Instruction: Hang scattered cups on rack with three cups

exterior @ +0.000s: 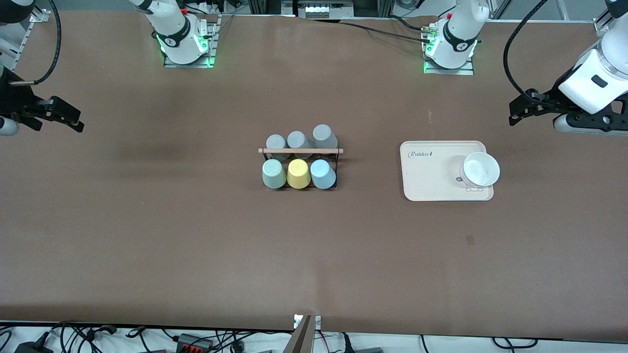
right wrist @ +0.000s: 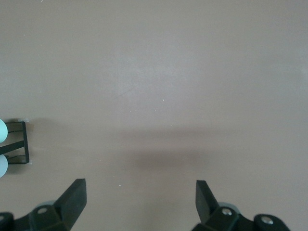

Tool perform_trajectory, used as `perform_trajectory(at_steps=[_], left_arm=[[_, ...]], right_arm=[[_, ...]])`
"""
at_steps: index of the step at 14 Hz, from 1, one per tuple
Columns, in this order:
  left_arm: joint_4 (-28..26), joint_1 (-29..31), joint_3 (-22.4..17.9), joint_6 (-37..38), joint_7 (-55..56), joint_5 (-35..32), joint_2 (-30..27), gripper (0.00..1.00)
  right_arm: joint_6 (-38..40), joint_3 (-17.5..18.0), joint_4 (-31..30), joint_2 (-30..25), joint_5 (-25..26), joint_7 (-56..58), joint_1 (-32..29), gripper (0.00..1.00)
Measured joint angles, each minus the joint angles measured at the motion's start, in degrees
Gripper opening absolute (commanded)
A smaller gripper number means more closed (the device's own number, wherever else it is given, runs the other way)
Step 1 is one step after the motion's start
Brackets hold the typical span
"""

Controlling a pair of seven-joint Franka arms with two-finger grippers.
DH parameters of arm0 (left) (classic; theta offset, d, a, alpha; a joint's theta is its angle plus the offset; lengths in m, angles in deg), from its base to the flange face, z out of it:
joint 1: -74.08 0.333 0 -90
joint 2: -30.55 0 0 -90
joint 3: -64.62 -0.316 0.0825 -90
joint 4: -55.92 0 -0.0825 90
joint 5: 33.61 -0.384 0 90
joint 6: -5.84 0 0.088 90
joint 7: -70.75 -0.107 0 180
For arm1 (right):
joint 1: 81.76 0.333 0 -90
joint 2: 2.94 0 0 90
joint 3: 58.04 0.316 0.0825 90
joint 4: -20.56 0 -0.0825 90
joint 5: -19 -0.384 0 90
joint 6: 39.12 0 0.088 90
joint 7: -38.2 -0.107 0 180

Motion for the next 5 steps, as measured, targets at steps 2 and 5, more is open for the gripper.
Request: perform_trajectory(at_steps=[2,5], left_arm=[[0.0,0.0,0.0,0.0,0.0,0.0,0.0,1.0],[0.0,0.0,0.0,0.0,0.0,0.0,0.0,1.0]], right_arm=[[0.0,0.0,-0.2,0.0,0.0,0.0,0.0,1.0],[0.0,0.1,-0.2,0.0,0.0,0.4,0.0,1.0]])
